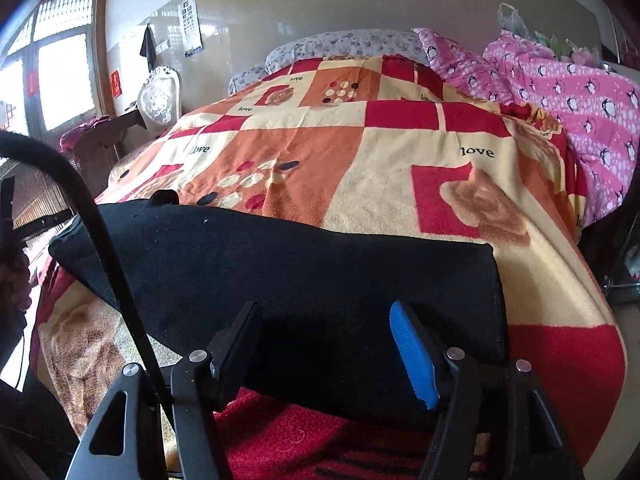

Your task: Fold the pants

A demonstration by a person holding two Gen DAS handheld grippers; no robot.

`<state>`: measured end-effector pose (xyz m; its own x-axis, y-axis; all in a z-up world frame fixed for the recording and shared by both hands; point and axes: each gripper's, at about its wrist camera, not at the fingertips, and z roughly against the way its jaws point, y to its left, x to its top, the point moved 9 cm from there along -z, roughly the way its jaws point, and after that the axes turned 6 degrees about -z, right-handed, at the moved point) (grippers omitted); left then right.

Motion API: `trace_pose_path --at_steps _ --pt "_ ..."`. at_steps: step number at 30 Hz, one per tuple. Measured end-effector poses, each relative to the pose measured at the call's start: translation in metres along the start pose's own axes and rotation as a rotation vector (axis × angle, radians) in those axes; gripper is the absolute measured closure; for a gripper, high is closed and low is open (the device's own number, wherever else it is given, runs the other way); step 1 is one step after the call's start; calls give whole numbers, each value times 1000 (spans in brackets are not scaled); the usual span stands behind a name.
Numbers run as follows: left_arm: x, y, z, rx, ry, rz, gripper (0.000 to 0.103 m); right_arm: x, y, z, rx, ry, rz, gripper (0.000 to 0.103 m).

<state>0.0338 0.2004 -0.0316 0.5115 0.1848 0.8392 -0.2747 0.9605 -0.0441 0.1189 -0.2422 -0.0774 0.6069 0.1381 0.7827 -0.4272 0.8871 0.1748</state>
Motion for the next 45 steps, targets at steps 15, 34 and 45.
trace_pose_path --at_steps 15,34,45 --pt "17 11 -25 82 146 84 69 -2 1 -2 -66 -49 13 33" --pt "17 -186 -36 -252 191 -181 68 -1 1 -3 -76 -51 21 32" --pt "-8 -221 -52 -349 188 -234 65 17 11 14 -143 -75 88 33"
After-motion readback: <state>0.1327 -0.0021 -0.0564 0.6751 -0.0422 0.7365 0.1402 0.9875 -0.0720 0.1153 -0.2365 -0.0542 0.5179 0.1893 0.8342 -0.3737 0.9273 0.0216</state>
